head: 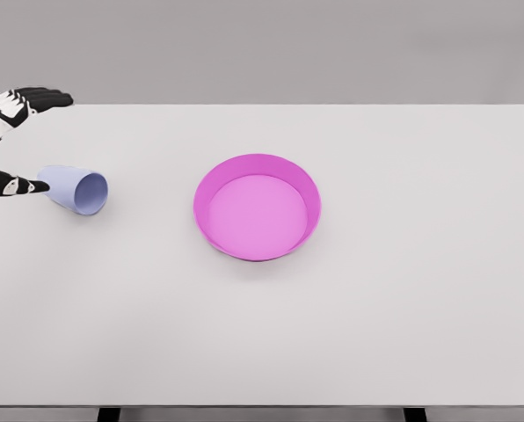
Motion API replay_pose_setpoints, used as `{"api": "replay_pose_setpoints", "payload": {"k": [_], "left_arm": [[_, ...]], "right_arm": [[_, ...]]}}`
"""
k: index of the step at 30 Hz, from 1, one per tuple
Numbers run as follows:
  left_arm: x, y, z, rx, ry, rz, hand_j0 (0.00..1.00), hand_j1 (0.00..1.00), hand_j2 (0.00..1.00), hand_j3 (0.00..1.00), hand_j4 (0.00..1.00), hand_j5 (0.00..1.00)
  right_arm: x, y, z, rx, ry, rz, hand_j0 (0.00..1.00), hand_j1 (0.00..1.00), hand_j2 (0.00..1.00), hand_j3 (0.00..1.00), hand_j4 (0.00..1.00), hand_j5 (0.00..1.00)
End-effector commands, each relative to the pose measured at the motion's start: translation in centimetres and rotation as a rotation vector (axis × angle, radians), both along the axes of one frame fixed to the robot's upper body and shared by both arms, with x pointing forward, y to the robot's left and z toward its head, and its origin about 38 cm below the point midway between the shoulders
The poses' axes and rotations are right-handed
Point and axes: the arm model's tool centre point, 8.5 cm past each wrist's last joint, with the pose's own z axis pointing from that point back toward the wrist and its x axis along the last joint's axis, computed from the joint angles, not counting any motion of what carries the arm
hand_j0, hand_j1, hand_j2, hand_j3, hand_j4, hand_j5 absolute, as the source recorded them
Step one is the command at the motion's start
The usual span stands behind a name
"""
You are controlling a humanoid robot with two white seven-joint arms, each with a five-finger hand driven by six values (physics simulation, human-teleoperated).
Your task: Flip the cup with left arm and place it on the plate
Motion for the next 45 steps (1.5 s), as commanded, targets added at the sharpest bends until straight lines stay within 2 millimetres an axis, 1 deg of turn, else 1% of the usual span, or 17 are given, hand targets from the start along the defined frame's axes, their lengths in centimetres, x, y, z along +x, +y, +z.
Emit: {"api": "replay_pose_setpoints", "payload": {"k": [1, 3, 10, 13, 15, 19, 20, 21, 26, 27, 28, 29, 32, 34, 35, 40, 45], "left_arm": [[0.0, -0.1, -0.1, 0.005, 0.001, 0.000, 1.00, 1.00, 1.00, 1.00, 1.00, 1.00], [0.0, -0.1, -0.3, 0.013, 0.004, -0.002, 1.00, 1.00, 1.00, 1.00, 1.00, 1.00], [0.0, -0.1, -0.9, 0.132, -0.014, 0.005, 1.00, 1.00, 1.00, 1.00, 1.00, 1.00], [0.1, 0.1, -1.8, 0.190, -0.014, 0.016, 1.00, 1.00, 1.00, 1.00, 1.00, 1.00], [-0.1, -0.3, -3.0, 0.165, 0.004, 0.014, 1.00, 1.00, 1.00, 1.00, 1.00, 1.00], [0.0, -0.8, -3.8, 0.124, 0.010, 0.015, 1.00, 1.00, 1.00, 1.00, 1.00, 1.00], [0.1, -1.1, -4.0, 0.101, 0.009, 0.013, 1.00, 1.00, 1.00, 1.00, 1.00, 1.00], [0.2, -1.9, -4.8, 0.052, 0.011, 0.009, 1.00, 1.00, 1.00, 1.00, 1.00, 1.00], [0.1, -2.2, -5.0, 0.040, 0.014, 0.004, 1.00, 1.00, 1.00, 1.00, 1.00, 1.00], [-0.2, -1.7, -5.6, 0.043, 0.038, 0.014, 1.00, 1.00, 1.00, 1.00, 1.00, 1.00], [-0.2, -1.6, -5.7, 0.042, 0.040, 0.016, 1.00, 1.00, 1.00, 1.00, 1.00, 1.00], [-0.3, -1.3, -5.3, 0.047, 0.042, 0.016, 1.00, 1.00, 1.00, 1.00, 1.00, 1.00], [-0.5, 0.9, -3.8, 0.140, 0.052, 0.039, 1.00, 1.00, 1.00, 1.00, 1.00, 1.00], [-0.4, 3.3, -3.3, 0.209, 0.076, 0.086, 1.00, 1.00, 1.00, 1.00, 1.00, 1.00], [-0.2, 4.7, -4.0, 0.219, 0.096, 0.127, 1.00, 1.00, 1.00, 1.00, 1.00, 1.00], [-0.1, 5.5, -4.7, 0.260, 0.114, 0.146, 1.00, 1.00, 1.00, 1.00, 1.00, 1.00], [0.6, 5.0, -4.1, 0.310, 0.084, 0.133, 1.00, 1.00, 1.00, 1.00, 1.00, 1.00]], "right_arm": [[0.2, -0.1, 0.0, -0.005, -0.010, 0.001, 1.00, 1.00, 1.00, 1.00, 1.00, 1.00], [0.0, 0.0, 0.0, -0.004, 0.001, -0.003, 1.00, 1.00, 1.00, 1.00, 1.00, 1.00], [0.0, 0.0, 0.0, -0.004, 0.001, -0.001, 1.00, 1.00, 1.00, 1.00, 1.00, 1.00], [0.0, 0.0, 0.0, -0.004, 0.001, -0.001, 1.00, 1.00, 1.00, 1.00, 1.00, 1.00], [0.0, 0.0, 0.0, -0.004, 0.001, -0.001, 1.00, 1.00, 1.00, 1.00, 1.00, 1.00], [0.0, 0.0, 0.0, -0.004, 0.001, -0.001, 1.00, 1.00, 1.00, 1.00, 1.00, 1.00], [0.0, 0.0, 0.0, -0.004, 0.001, -0.001, 1.00, 1.00, 1.00, 1.00, 1.00, 1.00], [0.0, 0.0, 0.0, -0.004, 0.000, -0.001, 1.00, 1.00, 1.00, 1.00, 1.00, 1.00], [0.0, 0.0, 0.0, -0.004, 0.000, -0.001, 1.00, 1.00, 1.00, 1.00, 1.00, 1.00], [0.0, 0.0, 0.0, -0.004, 0.001, -0.001, 1.00, 1.00, 1.00, 1.00, 1.00, 1.00], [0.0, 0.0, 0.0, -0.004, 0.000, -0.001, 1.00, 1.00, 1.00, 1.00, 1.00, 1.00], [0.0, 0.0, 0.0, -0.004, 0.001, -0.001, 1.00, 1.00, 1.00, 1.00, 1.00, 1.00], [0.0, 0.0, 0.0, -0.004, 0.000, -0.001, 1.00, 1.00, 1.00, 1.00, 1.00, 1.00], [0.0, 0.0, 0.0, -0.004, 0.000, -0.001, 1.00, 1.00, 1.00, 1.00, 1.00, 1.00], [0.0, 0.0, 0.0, -0.004, 0.001, -0.001, 1.00, 1.00, 1.00, 1.00, 1.00, 1.00], [0.0, 0.0, 0.0, -0.004, 0.001, -0.001, 1.00, 1.00, 1.00, 1.00, 1.00, 1.00], [0.0, 0.0, 0.0, -0.004, 0.000, -0.001, 1.00, 1.00, 1.00, 1.00, 1.00, 1.00]]}}
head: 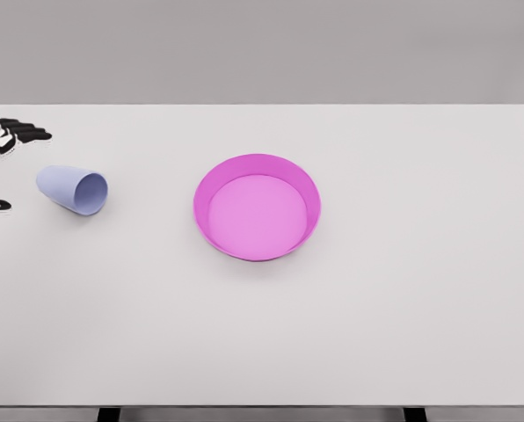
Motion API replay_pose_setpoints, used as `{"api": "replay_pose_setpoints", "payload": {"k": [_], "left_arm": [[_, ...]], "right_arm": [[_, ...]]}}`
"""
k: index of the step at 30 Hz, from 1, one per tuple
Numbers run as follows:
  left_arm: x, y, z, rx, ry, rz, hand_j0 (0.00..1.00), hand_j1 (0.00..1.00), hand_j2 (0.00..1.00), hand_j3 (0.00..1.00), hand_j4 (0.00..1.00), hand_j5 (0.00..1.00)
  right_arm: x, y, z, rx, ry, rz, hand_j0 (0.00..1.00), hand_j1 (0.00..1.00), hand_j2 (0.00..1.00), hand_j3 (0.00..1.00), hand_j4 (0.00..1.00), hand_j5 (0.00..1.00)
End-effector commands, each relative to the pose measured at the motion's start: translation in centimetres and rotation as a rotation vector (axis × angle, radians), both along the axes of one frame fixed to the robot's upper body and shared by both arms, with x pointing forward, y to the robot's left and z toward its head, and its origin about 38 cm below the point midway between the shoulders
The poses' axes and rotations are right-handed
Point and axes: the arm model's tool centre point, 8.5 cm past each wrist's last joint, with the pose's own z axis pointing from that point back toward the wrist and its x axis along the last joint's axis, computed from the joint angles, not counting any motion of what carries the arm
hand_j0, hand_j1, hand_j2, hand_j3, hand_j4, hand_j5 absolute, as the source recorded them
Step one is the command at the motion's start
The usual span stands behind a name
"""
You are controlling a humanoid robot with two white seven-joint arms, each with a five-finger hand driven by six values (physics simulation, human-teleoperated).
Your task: Flip the cup with left arm and place it on the plate
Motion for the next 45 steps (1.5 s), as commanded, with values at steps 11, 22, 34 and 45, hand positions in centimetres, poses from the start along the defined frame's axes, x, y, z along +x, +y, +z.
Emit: {"api": "replay_pose_setpoints", "payload": {"k": [11, 22, 34, 45], "left_arm": [[2.4, -2.9, -3.2, 0.094, 0.031, -0.058, 1.00, 1.00, 1.00, 1.00, 1.00, 1.00], [2.5, -3.3, -5.8, 0.139, 0.137, -0.067, 1.00, 1.00, 1.00, 1.00, 1.00, 1.00], [3.1, -2.3, -5.5, -0.011, 0.156, -0.018, 1.00, 1.00, 1.00, 1.00, 1.00, 1.00], [3.9, -3.3, -8.2, 0.009, 0.218, -0.025, 1.00, 1.00, 1.00, 1.00, 1.00, 1.00]], "right_arm": [[0.0, 0.0, 0.0, 0.000, -0.001, 0.000, 1.00, 1.00, 1.00, 1.00, 1.00, 1.00], [0.0, 0.0, 0.0, 0.000, 0.001, 0.000, 1.00, 1.00, 1.00, 1.00, 1.00, 1.00], [0.0, 0.0, 0.0, 0.000, 0.001, 0.000, 1.00, 1.00, 1.00, 1.00, 1.00, 1.00], [0.0, 0.0, 0.0, 0.000, -0.001, 0.000, 1.00, 1.00, 1.00, 1.00, 1.00, 1.00]]}}
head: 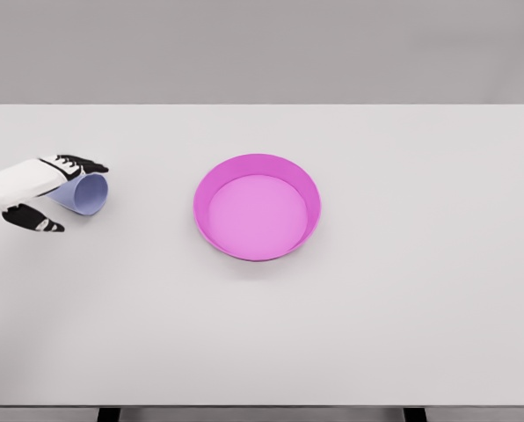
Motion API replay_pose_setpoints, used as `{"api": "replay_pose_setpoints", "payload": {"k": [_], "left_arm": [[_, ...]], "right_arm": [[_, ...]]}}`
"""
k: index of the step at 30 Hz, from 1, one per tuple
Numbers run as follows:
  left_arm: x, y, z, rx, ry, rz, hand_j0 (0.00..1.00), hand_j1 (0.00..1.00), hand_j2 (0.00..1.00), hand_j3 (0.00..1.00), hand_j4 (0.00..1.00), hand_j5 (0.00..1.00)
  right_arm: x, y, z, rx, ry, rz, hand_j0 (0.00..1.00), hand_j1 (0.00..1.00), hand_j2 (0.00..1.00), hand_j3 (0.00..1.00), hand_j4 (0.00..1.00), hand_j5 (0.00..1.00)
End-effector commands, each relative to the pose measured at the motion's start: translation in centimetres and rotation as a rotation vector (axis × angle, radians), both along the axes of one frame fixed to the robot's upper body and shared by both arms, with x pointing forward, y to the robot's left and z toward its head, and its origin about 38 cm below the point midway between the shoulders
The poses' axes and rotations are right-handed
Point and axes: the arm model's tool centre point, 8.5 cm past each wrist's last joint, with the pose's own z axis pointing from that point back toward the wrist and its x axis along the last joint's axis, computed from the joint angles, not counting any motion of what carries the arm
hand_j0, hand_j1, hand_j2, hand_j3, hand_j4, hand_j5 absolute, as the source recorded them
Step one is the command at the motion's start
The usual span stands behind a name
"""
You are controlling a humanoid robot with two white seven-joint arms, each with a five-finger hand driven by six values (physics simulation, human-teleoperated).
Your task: Flip the cup with left arm and place it on the plate
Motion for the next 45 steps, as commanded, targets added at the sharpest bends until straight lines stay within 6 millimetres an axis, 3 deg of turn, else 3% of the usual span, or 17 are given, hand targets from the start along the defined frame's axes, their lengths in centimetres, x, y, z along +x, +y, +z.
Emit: {"api": "replay_pose_setpoints", "payload": {"k": [1, 8, 15, 22, 40, 45], "left_arm": [[0.0, 0.5, -0.6, 0.005, 0.017, 0.016, 1.00, 1.00, 1.00, 1.00, 1.00, 1.00], [0.6, 0.8, 0.3, 0.008, -0.002, 0.027, 1.00, 1.00, 1.00, 1.00, 1.00, 1.00], [0.9, 1.7, -0.2, 0.008, 0.010, 0.059, 1.00, 1.00, 1.00, 1.00, 1.00, 1.00], [1.5, 0.9, -0.9, 0.005, 0.008, 0.056, 1.00, 1.00, 1.00, 1.00, 1.00, 1.00], [3.0, 1.0, -2.5, 0.000, 0.053, 0.101, 1.00, 1.00, 1.00, 1.00, 1.00, 1.00], [3.2, 1.2, -2.4, 0.005, 0.060, 0.103, 0.86, 0.86, 0.86, 0.86, 0.86, 0.86]], "right_arm": [[0.0, 0.0, 0.0, 0.000, 0.000, 0.000, 1.00, 1.00, 1.00, 1.00, 1.00, 1.00], [0.0, 0.0, 0.0, 0.000, 0.000, 0.000, 1.00, 1.00, 1.00, 1.00, 1.00, 1.00], [0.0, 0.0, 0.0, 0.000, 0.000, 0.000, 1.00, 1.00, 1.00, 1.00, 1.00, 1.00], [0.0, 0.0, 0.0, 0.000, 0.000, 0.000, 1.00, 1.00, 1.00, 1.00, 1.00, 1.00], [0.0, 0.0, 0.0, 0.000, 0.000, 0.000, 1.00, 1.00, 1.00, 1.00, 1.00, 1.00], [0.0, 0.0, 0.0, 0.000, 0.000, 0.000, 1.00, 1.00, 1.00, 1.00, 1.00, 1.00]]}}
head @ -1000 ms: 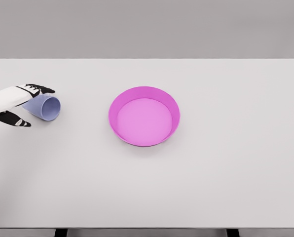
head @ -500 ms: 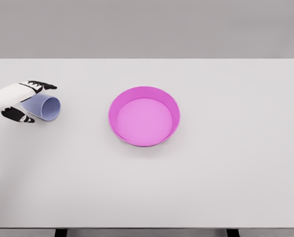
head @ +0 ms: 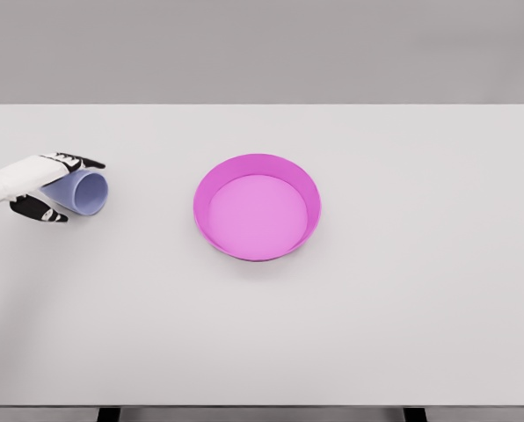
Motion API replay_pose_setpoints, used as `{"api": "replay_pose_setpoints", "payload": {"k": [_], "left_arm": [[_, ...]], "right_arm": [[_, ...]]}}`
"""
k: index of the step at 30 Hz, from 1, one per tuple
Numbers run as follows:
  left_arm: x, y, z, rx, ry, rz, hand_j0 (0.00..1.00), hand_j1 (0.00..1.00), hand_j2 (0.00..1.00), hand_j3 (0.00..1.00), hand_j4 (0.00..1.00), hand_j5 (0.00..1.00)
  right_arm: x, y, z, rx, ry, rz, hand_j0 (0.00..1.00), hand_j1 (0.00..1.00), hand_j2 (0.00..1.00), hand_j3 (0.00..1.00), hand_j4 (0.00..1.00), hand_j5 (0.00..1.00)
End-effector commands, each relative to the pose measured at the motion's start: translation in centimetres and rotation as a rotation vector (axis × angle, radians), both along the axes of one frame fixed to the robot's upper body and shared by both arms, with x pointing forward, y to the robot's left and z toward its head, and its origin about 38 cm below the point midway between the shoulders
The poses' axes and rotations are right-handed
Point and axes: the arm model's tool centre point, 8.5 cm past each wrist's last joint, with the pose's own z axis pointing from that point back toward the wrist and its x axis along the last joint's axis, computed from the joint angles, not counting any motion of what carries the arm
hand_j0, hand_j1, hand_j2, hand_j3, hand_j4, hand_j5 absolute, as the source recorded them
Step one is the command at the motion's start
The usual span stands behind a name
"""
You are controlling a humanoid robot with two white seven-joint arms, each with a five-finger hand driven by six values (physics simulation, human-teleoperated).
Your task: Flip the cup with left arm and place it on the plate
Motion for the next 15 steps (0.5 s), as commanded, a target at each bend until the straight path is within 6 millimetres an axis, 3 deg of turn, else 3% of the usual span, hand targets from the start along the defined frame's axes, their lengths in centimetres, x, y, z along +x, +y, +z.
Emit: {"api": "replay_pose_setpoints", "payload": {"k": [1, 15], "left_arm": [[-0.07, 0.08, -0.16, 0.003, 0.020, -0.001, 0.82, 0.82, 0.82, 0.82, 0.82, 0.82], [0.32, -0.25, 0.14, -0.004, 0.017, -0.005, 0.82, 0.82, 0.82, 0.82, 0.82, 0.82]], "right_arm": [[0.04, 0.00, 0.00, 0.000, -0.001, 0.000, 1.00, 1.00, 1.00, 1.00, 1.00, 1.00], [0.04, 0.00, 0.00, 0.000, -0.001, 0.000, 1.00, 1.00, 1.00, 1.00, 1.00, 1.00]]}}
